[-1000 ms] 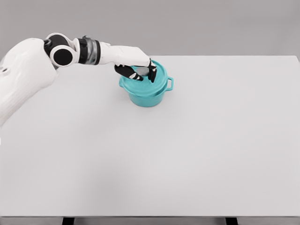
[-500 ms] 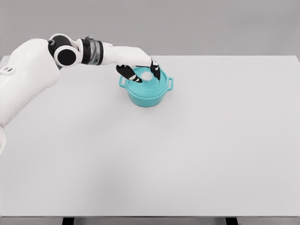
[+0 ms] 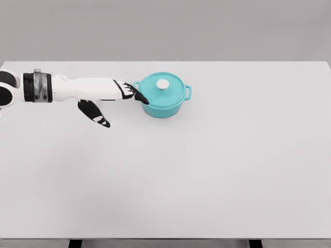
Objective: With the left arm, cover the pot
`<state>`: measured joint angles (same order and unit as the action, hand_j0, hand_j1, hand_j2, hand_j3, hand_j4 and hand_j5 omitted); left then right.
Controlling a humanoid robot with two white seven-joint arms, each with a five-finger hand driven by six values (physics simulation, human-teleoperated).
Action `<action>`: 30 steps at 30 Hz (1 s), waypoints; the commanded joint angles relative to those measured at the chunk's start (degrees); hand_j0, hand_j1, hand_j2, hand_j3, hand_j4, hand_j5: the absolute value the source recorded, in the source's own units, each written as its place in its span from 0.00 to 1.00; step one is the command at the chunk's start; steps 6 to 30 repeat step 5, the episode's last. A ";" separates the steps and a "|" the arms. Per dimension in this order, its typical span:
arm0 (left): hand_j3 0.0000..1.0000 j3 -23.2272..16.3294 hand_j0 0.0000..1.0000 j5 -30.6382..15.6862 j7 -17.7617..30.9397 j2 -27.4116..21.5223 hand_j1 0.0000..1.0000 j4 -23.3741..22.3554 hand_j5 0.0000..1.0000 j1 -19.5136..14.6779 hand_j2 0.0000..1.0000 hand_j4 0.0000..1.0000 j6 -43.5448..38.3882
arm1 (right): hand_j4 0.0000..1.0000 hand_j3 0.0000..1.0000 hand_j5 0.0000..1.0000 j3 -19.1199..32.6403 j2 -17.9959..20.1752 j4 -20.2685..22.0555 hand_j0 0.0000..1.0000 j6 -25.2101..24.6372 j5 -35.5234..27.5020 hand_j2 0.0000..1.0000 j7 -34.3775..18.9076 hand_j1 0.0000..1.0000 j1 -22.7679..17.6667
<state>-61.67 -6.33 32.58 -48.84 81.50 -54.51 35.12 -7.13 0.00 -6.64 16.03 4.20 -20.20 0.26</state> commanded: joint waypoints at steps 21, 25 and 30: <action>1.00 9.72 1.00 -3.42 -0.07 -13.03 1.00 10.70 1.00 8.11 1.00 1.00 -0.12 | 1.00 1.00 1.00 0.01 0.00 0.05 1.00 -0.03 0.02 1.00 -0.02 1.00 0.00; 1.00 9.72 1.00 -3.42 -0.07 -13.03 1.00 10.70 1.00 8.11 1.00 1.00 -0.12 | 1.00 1.00 1.00 0.01 0.00 0.05 1.00 -0.03 0.02 1.00 -0.02 1.00 0.00; 1.00 9.72 1.00 -3.42 -0.07 -13.03 1.00 10.70 1.00 8.11 1.00 1.00 -0.12 | 1.00 1.00 1.00 0.01 0.00 0.05 1.00 -0.03 0.02 1.00 -0.02 1.00 0.00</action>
